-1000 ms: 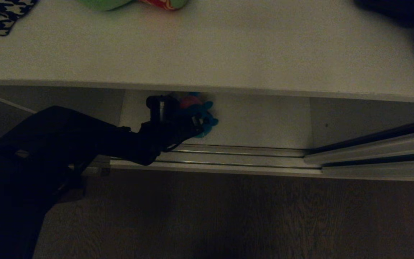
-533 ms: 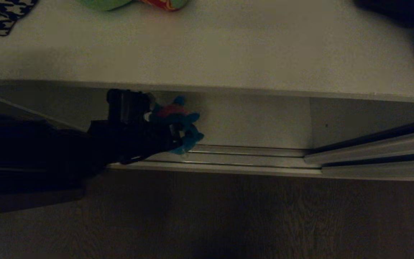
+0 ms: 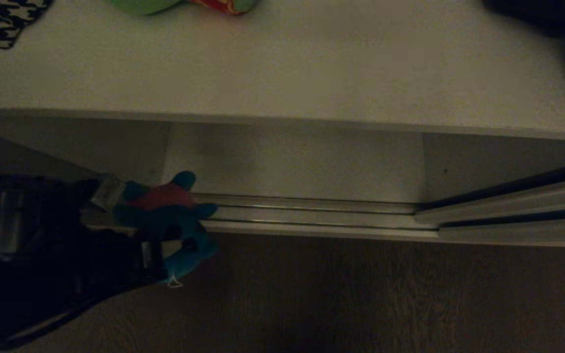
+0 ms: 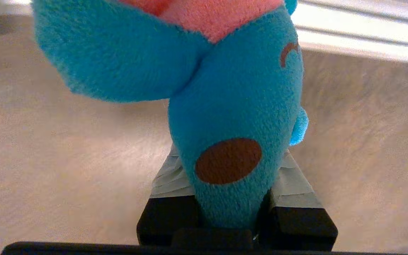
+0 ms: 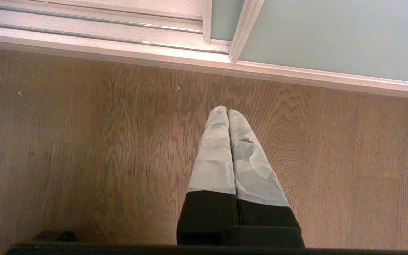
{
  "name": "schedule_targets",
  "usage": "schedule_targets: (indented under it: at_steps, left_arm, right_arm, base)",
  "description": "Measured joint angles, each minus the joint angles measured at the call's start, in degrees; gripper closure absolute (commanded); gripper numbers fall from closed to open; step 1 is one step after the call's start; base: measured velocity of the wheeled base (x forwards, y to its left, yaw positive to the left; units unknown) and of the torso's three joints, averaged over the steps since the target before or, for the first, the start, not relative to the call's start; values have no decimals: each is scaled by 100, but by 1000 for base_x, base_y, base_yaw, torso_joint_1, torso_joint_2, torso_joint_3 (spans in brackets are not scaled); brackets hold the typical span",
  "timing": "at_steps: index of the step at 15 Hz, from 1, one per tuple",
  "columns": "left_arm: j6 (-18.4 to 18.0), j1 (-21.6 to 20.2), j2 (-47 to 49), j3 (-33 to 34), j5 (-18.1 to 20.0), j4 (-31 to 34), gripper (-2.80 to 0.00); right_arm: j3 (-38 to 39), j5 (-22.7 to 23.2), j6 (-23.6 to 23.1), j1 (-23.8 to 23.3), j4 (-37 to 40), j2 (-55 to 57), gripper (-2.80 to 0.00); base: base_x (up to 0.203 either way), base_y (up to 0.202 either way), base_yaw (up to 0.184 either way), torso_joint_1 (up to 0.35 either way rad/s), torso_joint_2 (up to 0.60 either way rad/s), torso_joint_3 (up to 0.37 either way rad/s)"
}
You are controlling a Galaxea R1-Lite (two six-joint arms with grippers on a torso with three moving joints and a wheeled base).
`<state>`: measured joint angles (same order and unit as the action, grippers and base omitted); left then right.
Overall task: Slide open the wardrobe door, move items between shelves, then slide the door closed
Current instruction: Place the blue doll on the higher shelf
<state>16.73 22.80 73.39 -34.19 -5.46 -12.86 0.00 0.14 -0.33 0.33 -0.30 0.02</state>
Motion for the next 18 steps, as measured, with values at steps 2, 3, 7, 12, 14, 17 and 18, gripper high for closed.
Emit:
schedule_targets:
  at_steps: [2,3,7,12,14,17,18]
  left_arm:
    - [-82,-39,-838,268,-69,465,0]
    - [-126,-59,-1251,375,-96,713,0]
    - [-627,-493,-2979,852,-151,1940,0]
    - [-1544,-1293,-4970,1832,177,2231,0]
    - [-1754,-1499,-5413,2442,192,1808,0]
    - [-1860,-1599,-5664,3171,203,847,0]
    - [-1853,-1673,-5701,3270,220,654,0]
  right_arm:
    - [0,3,0,0,-2,0,0]
    - [0,-1,2,0,0,0,0]
    - [0,-1,2,0,0,0,0]
    - [0,1,0,0,0,0,0]
    - [0,1,1,0,-2,0,0]
    - [0,-1,2,0,-1,0,0]
    - [0,1,0,0,-2,0,0]
  base:
    - [0,0,0,0,0,0]
    - [0,0,0,0,0,0]
    - [0,0,0,0,0,0]
    - [0,0,0,0,0,0]
    - [0,0,0,0,0,0]
    - [0,0,0,0,0,0]
    - [0,0,0,0,0,0]
